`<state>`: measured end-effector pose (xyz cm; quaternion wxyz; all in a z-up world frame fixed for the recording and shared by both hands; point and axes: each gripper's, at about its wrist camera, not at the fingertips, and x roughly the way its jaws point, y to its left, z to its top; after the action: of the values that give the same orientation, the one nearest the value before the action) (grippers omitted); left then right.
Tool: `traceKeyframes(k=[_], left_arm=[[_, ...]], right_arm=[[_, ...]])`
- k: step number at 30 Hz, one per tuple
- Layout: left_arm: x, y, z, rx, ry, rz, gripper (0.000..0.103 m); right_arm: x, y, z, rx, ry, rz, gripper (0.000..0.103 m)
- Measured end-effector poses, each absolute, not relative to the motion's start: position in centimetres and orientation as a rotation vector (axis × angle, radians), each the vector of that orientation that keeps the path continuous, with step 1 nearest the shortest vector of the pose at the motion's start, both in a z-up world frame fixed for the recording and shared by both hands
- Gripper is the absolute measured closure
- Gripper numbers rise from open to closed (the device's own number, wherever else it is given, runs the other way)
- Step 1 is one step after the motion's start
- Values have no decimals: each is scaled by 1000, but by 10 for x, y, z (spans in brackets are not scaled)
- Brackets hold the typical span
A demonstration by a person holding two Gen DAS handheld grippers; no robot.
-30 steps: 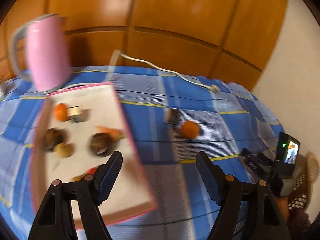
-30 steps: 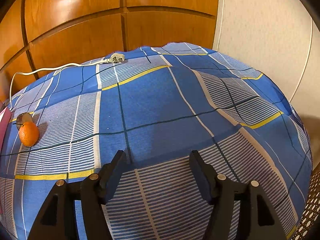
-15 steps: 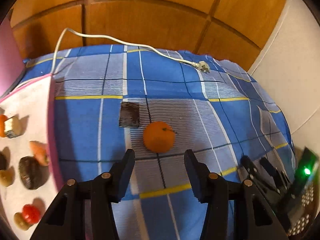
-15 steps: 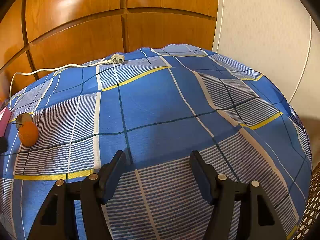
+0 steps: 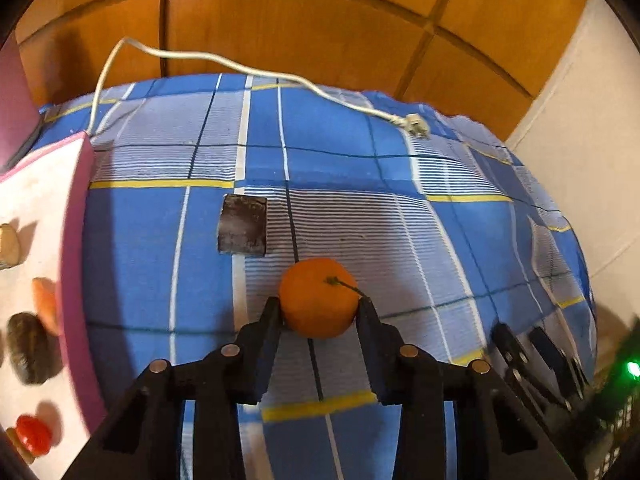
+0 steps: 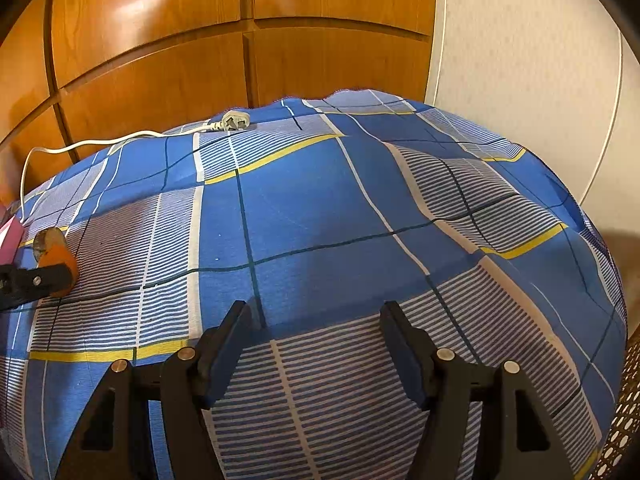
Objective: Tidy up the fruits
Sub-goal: 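Reach the left gripper to the orange on the cloth and grasp it, then carry the orange into the tray beside the dark cube and open the left gripper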
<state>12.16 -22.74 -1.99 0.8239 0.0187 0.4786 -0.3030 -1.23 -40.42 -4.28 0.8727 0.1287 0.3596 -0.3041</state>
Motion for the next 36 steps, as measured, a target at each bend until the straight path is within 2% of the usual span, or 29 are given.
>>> traceKeyframes(k=[9,19,29,33,36], left_arm=[[88,-165,13,-15,952,-660,65],[144,-71,26,-128,939,-444,65],[204,-60,6,-112,963,-337,63],[209,-59,0,-102,952,-306,56],[199,-57,0,-87,937,-305,56]], right_arm=[[-12,-403,-43,266,753,-637,34],[-11,-403,-43,263,756,-639,34],[-11,-403,-43,263,755,-639,34],[-12,-403,-43,263,754,-639,34],[-12,-403,-43,264,752,-638,34]])
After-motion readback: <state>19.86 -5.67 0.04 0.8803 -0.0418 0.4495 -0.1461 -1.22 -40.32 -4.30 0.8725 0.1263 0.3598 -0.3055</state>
